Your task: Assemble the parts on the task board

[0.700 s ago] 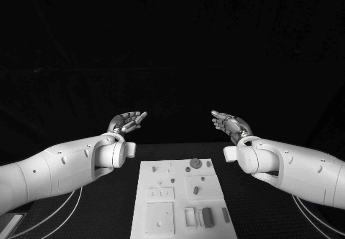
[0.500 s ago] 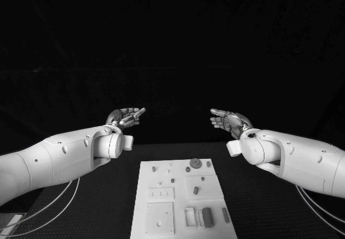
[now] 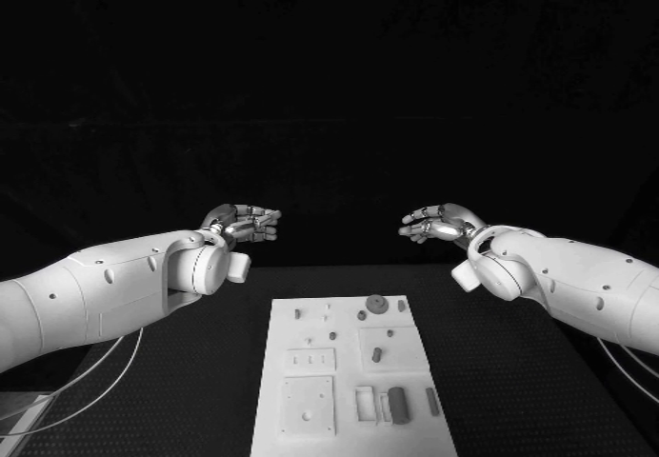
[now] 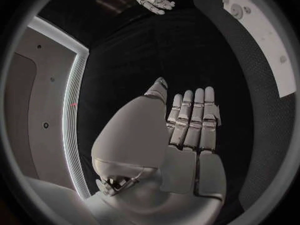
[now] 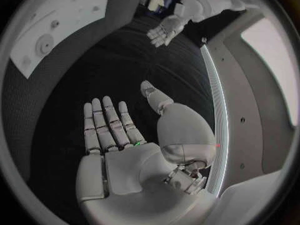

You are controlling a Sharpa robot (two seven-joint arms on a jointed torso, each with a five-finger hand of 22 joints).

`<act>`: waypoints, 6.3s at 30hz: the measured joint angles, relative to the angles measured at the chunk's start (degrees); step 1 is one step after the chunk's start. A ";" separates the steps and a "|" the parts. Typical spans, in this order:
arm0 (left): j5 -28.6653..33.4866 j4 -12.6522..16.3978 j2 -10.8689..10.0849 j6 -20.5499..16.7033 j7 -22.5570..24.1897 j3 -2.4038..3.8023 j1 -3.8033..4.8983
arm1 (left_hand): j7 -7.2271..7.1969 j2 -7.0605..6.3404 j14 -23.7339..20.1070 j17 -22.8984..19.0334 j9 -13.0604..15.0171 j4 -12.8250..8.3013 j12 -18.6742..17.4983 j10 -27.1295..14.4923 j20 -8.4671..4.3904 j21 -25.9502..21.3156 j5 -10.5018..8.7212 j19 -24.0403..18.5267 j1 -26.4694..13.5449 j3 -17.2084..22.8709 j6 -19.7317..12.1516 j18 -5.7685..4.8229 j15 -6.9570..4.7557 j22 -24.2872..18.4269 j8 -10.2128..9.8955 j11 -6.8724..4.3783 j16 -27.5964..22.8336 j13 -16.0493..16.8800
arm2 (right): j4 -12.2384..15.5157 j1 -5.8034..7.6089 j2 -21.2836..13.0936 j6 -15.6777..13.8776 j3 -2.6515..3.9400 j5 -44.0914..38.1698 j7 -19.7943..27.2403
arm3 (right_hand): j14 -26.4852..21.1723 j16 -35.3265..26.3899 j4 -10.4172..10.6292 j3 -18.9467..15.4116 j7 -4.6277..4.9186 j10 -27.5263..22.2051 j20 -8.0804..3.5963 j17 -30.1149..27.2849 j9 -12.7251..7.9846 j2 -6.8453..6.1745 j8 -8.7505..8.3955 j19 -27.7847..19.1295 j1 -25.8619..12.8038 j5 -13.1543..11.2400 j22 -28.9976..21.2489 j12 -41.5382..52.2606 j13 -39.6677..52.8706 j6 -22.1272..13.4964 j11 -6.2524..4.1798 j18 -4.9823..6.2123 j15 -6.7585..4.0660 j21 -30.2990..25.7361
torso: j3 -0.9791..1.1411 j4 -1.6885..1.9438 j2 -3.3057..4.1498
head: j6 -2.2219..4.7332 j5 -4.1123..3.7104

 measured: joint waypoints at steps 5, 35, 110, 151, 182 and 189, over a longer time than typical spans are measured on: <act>-2.18 3.12 -0.85 2.83 0.04 0.04 0.04 | 0.28 0.33 2.68 0.62 -0.94 -0.02 0.31 3.51 -1.03 0.24 -0.39 1.95 3.36 0.26 3.16 0.09 -1.01 0.13 0.00 -1.03 0.37 -0.06 | -1.33 -0.02 0.91 -1.37 0.00 -16.71 -0.72 | 7.06 2.86 -0.24 0.24 0.76 7.22 -0.48 1.29 0.62 -0.89 2.21 6.63 3.48 0.04 0.18 2.94 1.65 5.24 -2.54 2.65 -2.58 1.80 | 0.00 0.14 0.35 | -0.96 0.16; -4.62 11.96 -5.02 4.49 0.81 0.02 1.70 | 0.32 -0.45 4.63 1.90 -3.33 0.36 -2.19 4.93 -1.93 -0.25 -0.49 3.55 4.95 -4.07 4.55 0.02 -1.36 -0.54 -1.51 -1.00 -1.64 -1.83 | -4.87 -3.07 5.94 0.74 0.04 -48.48 -2.23 | 32.56 48.68 -0.71 -7.01 -1.00 20.66 -10.14 34.68 -2.03 -2.96 -2.60 38.08 10.15 0.18 0.71 57.00 48.38 13.66 -10.75 8.77 -18.28 36.16 | 0.71 3.90 5.77 | -6.71 -2.34; -5.01 11.10 -4.92 4.54 0.99 0.01 1.55 | 0.53 -0.53 4.62 2.26 -3.82 0.20 -2.85 4.96 -1.93 -0.67 -0.49 3.54 4.43 -4.23 4.34 -0.90 -1.37 -0.63 -2.13 -0.97 -2.31 -2.05 | -5.80 -6.31 7.47 2.69 0.13 -57.03 -4.49 | 35.84 56.03 -0.54 0.59 -1.99 22.75 -11.88 41.40 -1.74 -0.65 -2.10 37.58 9.20 0.19 0.69 62.76 52.30 19.65 -11.58 8.74 -18.80 45.23 | 0.04 5.92 10.74 | -3.74 -3.95; -5.06 10.71 -4.86 4.56 0.96 0.01 1.54 | 0.53 -0.84 4.62 2.40 -3.95 0.28 -3.07 4.96 -1.93 -0.88 -0.73 3.54 4.12 -4.62 4.34 -1.32 -1.37 -0.66 -2.13 -0.97 -2.53 -2.04 | -3.15 -6.44 6.99 -0.82 0.09 -57.38 -6.29 | 36.62 56.62 -0.31 10.29 -2.78 23.57 -11.87 41.76 -1.50 3.29 -1.90 37.56 4.45 -0.26 0.69 62.99 52.76 21.77 -12.39 8.74 -19.60 46.67 | 0.07 5.99 11.01 | -3.17 -4.11; -5.04 10.82 -4.54 4.55 0.98 0.02 1.54 | 0.53 -0.84 4.62 2.55 -3.99 0.28 -3.07 4.96 -1.93 -0.88 -0.73 3.54 4.12 -4.62 4.34 -1.36 -1.37 -0.65 -2.34 -0.97 -2.75 -2.08 | -6.62 -6.38 13.40 -8.43 1.32 -62.05 -8.76 | 37.11 56.62 -0.47 11.07 -3.03 23.79 -12.29 41.79 -1.50 2.52 -1.89 37.98 3.71 0.01 0.69 62.96 52.41 22.02 -12.61 8.74 -19.69 47.22 | 0.01 6.18 11.18 | -1.00 -3.37; -5.04 11.33 -4.67 4.55 0.98 0.02 1.56 | 0.53 -0.83 4.62 2.55 -3.99 0.28 -3.30 4.96 -1.93 -0.88 -0.72 3.54 4.12 -4.62 4.34 -1.36 -1.37 -0.65 -2.34 -0.97 -2.74 -2.08 | -7.90 -6.39 14.90 -9.13 1.15 -63.86 -8.81 | 37.16 56.62 -0.46 11.40 -3.05 23.79 -12.29 41.79 -1.50 2.46 -1.89 37.98 3.65 0.00 0.69 62.95 52.23 22.04 -12.61 8.74 -19.74 47.22 | 0.01 6.30 11.30 | -0.59 -3.09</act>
